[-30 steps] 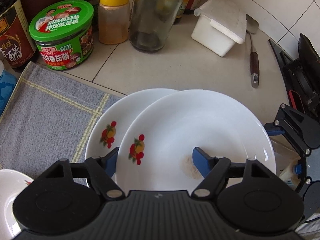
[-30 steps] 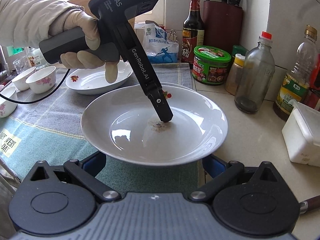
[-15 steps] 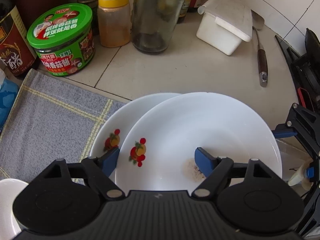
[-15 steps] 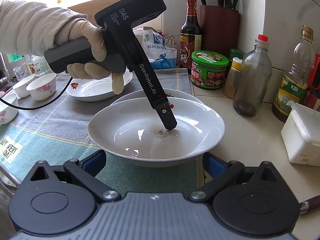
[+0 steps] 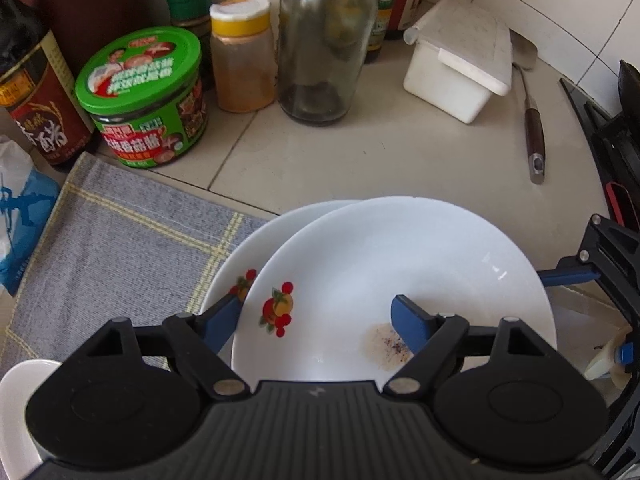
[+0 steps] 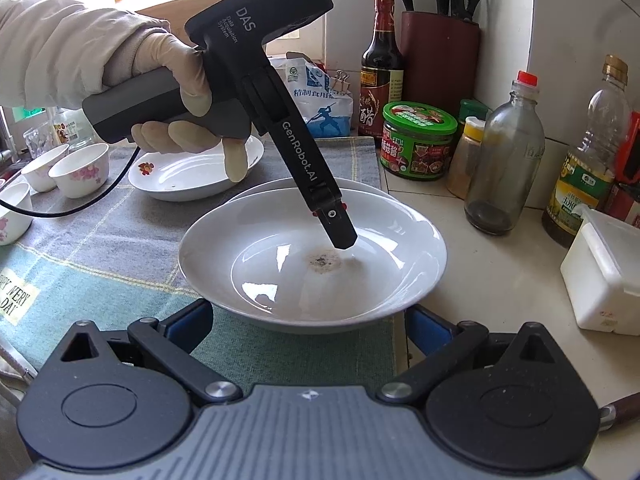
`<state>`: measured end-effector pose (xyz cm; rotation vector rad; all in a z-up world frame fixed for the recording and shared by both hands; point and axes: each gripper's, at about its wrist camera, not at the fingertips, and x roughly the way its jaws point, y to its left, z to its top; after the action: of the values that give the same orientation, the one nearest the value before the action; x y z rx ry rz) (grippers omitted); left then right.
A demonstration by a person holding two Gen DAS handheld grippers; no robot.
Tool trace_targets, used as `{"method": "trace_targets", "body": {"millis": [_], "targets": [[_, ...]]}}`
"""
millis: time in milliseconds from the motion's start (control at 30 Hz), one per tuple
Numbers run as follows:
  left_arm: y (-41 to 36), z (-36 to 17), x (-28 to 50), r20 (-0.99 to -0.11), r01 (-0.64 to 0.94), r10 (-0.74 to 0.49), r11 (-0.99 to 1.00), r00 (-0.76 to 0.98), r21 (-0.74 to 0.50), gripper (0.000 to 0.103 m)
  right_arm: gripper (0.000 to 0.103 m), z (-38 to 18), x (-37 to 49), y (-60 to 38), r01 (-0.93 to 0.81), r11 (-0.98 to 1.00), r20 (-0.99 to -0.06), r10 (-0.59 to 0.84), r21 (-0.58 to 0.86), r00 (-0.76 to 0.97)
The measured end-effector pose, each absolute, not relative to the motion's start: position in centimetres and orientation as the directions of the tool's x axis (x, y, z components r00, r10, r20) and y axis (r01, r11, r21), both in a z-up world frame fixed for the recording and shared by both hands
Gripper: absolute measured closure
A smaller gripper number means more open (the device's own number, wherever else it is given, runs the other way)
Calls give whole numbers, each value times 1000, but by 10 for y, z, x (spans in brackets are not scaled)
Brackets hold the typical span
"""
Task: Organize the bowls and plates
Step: 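Open the left gripper to release the plate onto the stack, then withdraw the left gripper up and away from the stacked plates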
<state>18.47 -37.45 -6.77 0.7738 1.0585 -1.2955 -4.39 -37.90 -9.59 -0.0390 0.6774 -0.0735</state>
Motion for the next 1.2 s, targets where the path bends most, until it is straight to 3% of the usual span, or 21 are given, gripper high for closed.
{"method": "trace_targets", "body": {"millis": [567, 700, 900, 1067, 1200], "targets": [[-351, -47, 184, -893, 972, -450, 217, 17, -91, 18, 0, -98, -40, -377, 40, 996, -630, -81, -80, 772], [-328, -29, 175, -845, 959, -528, 273, 79, -81, 18, 0, -96, -42, -374, 48, 995, -633, -96, -93, 768], [-271, -4, 150, -744, 903, -627, 423, 231, -76, 8, 0, -92, -44, -377, 104, 990, -635, -142, -97, 759], [-222, -4, 127, -699, 810, -594, 585, 398, -35, 3, 0, -83, -38, -386, 120, 991, -614, -134, -64, 778], [-189, -15, 127, -724, 748, -528, 663, 445, -23, 3, 0, -74, -21, -384, 112, 993, -600, -113, -40, 792]]}}
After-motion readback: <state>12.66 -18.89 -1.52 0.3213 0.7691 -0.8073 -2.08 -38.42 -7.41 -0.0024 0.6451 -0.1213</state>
